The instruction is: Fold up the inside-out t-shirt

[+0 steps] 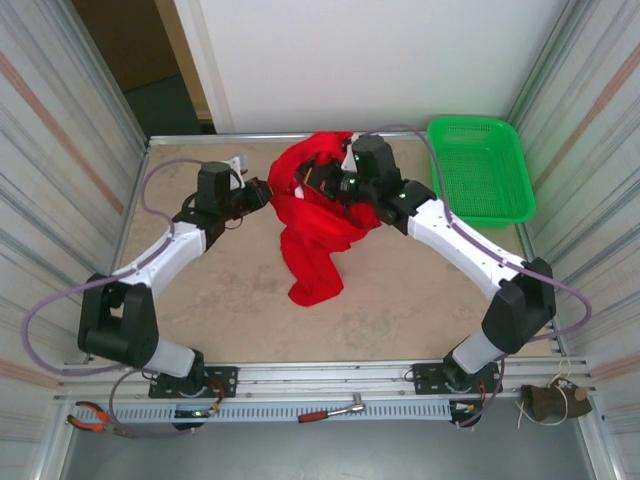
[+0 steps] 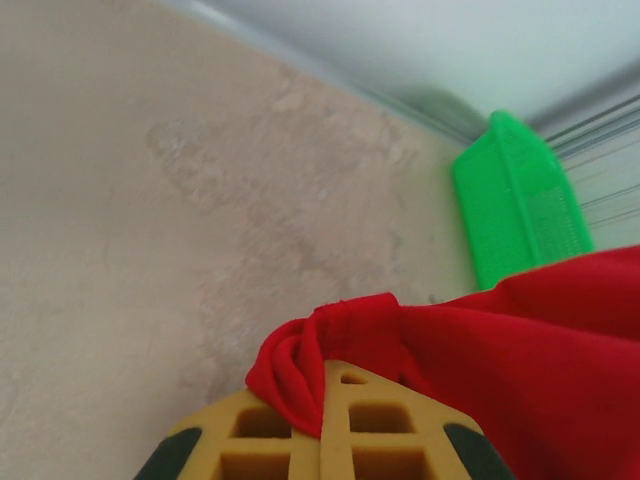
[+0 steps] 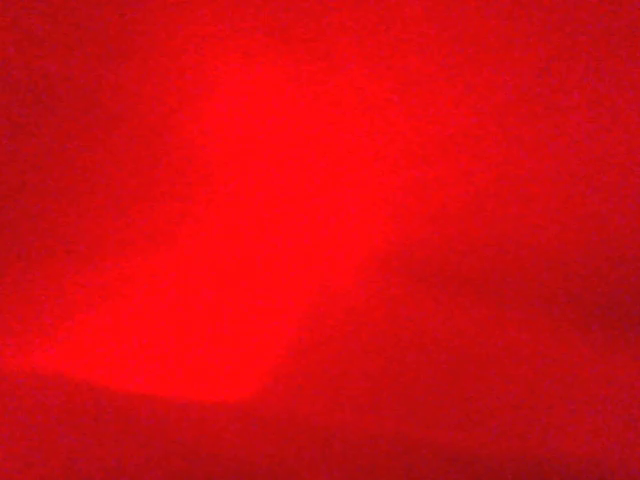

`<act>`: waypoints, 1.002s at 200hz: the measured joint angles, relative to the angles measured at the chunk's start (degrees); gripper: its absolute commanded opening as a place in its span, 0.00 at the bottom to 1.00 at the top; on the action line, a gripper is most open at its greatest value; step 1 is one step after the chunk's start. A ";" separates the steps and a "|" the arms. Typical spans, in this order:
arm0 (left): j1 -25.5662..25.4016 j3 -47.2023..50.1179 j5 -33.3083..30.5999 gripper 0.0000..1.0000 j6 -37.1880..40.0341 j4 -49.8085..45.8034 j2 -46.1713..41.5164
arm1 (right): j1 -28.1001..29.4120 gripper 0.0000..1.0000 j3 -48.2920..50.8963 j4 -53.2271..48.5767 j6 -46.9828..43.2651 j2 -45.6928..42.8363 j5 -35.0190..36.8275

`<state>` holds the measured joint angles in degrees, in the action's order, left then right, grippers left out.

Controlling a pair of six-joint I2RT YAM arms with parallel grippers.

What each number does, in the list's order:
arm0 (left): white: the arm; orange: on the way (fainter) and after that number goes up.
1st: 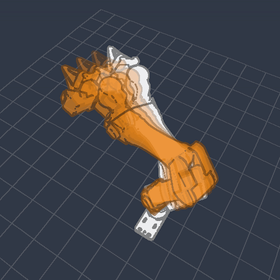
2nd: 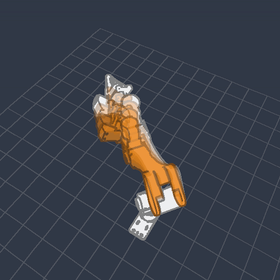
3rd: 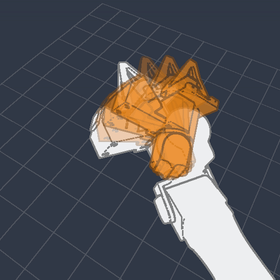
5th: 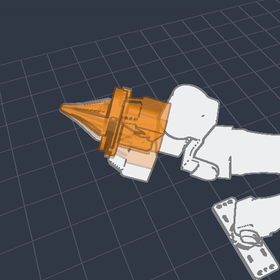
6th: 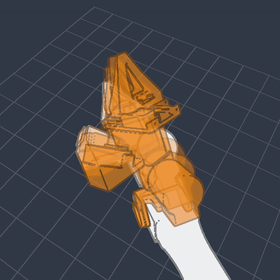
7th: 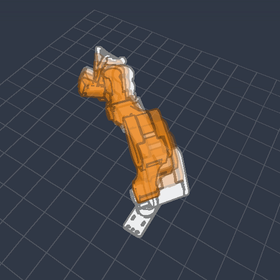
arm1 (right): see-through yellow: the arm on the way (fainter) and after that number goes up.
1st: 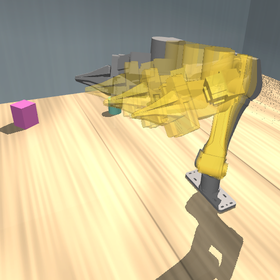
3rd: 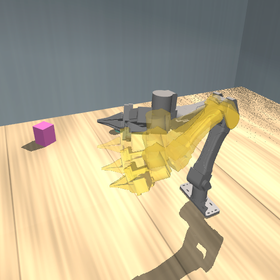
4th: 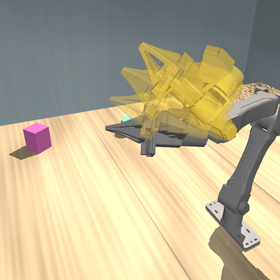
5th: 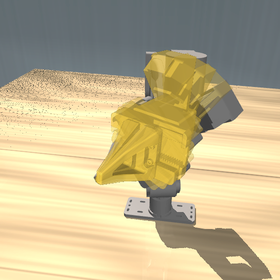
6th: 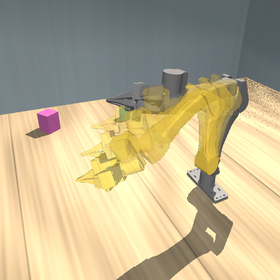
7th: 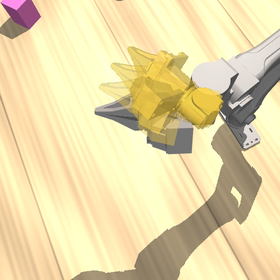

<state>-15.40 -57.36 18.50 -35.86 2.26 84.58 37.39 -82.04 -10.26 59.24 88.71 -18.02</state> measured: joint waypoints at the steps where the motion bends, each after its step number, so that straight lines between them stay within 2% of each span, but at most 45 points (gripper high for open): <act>1: 0.07 -0.02 0.07 0.11 0.02 0.00 0.11 | 0.00 0.00 -0.22 -0.09 -0.02 -0.11 -0.04; 15: 1.60 -0.02 1.18 0.40 0.24 -1.16 1.40 | -0.24 0.00 -2.43 -1.55 -0.37 -0.87 -0.31; 23: 2.38 0.13 1.62 0.50 0.50 -1.60 1.53 | -0.57 0.00 -3.85 -2.62 -0.63 -0.92 -0.37; 38: 3.78 1.11 2.47 0.62 0.85 -2.08 0.68 | -1.66 0.00 -6.47 -3.89 -0.87 -0.90 -0.96; 51: 4.68 2.95 2.95 0.67 1.05 -2.69 -1.62 | -2.82 0.00 -8.81 -4.87 -0.90 -0.90 -1.40; 73: 5.05 6.38 2.93 0.77 1.29 -5.57 -10.58 | -4.31 0.00 -12.39 -5.95 -1.01 -0.90 -1.79; 96: 2.80 6.12 1.66 0.80 2.23 -6.38 -23.15 | -4.85 0.00 -14.73 -6.19 -1.07 -0.90 -2.91; 113: -1.38 2.12 1.01 0.81 4.28 -6.21 -27.17 | -4.85 0.00 -14.93 -6.36 -1.14 -0.87 -4.07; 132: -6.29 -5.68 1.38 0.82 8.26 -5.53 -24.96 | -4.83 0.00 -14.93 -6.73 -1.33 -0.50 -5.25; 157: -9.70 -12.85 1.81 0.81 12.26 -3.02 -18.10 | -4.85 0.00 -14.97 -7.43 -1.51 -0.42 -6.10; 176: -13.38 -9.40 -1.40 0.80 14.05 -1.18 -14.71 | -4.87 0.00 -16.85 -8.94 -1.90 -0.02 -6.10; 200: -23.78 -1.55 -9.07 0.80 15.43 1.55 -11.74 | -5.09 0.00 -23.06 -9.97 -1.95 1.46 -5.99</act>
<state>-39.18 -58.92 9.43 -20.43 3.81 72.84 32.29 -105.10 -20.23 57.30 90.17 -24.01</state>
